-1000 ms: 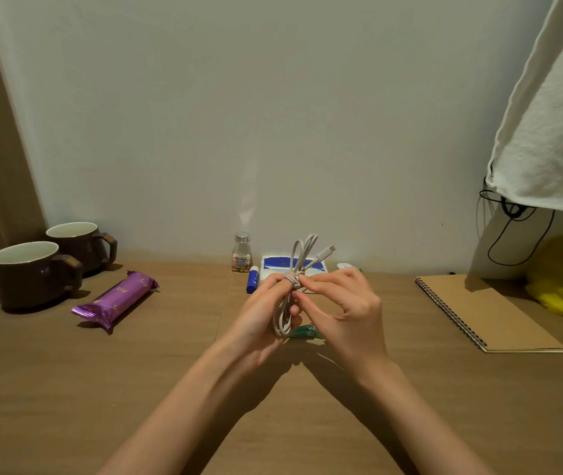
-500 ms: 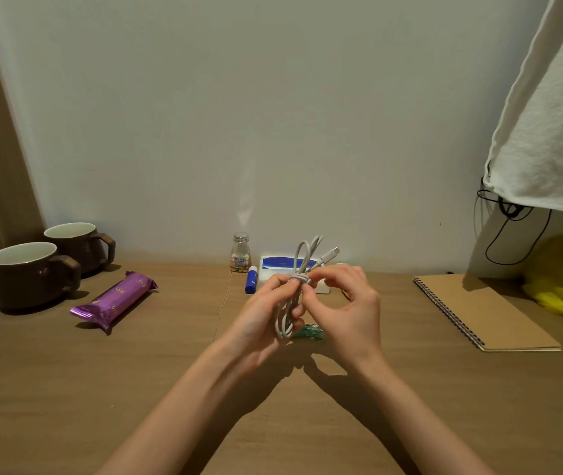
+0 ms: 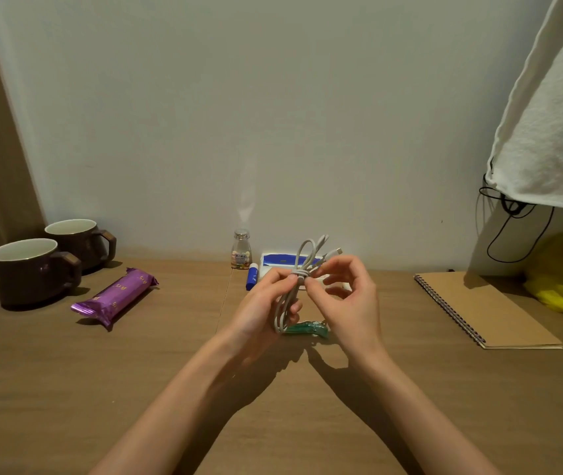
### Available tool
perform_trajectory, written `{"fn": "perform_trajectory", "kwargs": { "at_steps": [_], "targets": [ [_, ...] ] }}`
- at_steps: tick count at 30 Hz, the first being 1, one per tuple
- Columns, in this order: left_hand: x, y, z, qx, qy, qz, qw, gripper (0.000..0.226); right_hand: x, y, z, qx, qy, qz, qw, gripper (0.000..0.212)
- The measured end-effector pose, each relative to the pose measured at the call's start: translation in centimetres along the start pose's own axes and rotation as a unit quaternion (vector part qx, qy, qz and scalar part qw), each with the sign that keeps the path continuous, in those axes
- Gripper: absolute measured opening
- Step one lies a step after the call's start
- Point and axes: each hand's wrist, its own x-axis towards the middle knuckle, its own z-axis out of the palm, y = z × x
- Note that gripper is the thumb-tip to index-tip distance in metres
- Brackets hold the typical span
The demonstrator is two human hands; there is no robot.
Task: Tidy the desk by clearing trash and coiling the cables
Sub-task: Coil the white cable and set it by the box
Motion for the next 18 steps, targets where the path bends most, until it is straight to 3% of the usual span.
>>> {"fn": "perform_trajectory", "kwargs": {
  "at_steps": [4, 9, 13, 18],
  "targets": [
    [0.10, -0.04, 0.01, -0.005, 0.011, -0.001, 1.000, 0.019, -0.29, 0.22, -0.46, -0.103, 0.011, -0.105, 0.989, 0.015],
    [0.23, -0.23, 0.07, -0.007, 0.016, 0.001, 1.000, 0.019, -0.30, 0.90, -0.95, -0.227, 0.024, -0.227, 0.947, 0.017],
    [0.20, -0.47, 0.11, 0.010, 0.027, 0.008, 1.000, 0.020, -0.28, 0.67, -0.73, -0.210, 0.012, -0.187, 0.959, 0.023],
    [0.03, -0.68, 0.63, 0.057, 0.031, 0.031, 0.997, 0.020, -0.42, 0.36, -0.33, -0.100, 0.013, -0.078, 0.992, 0.013]
  ]
}}
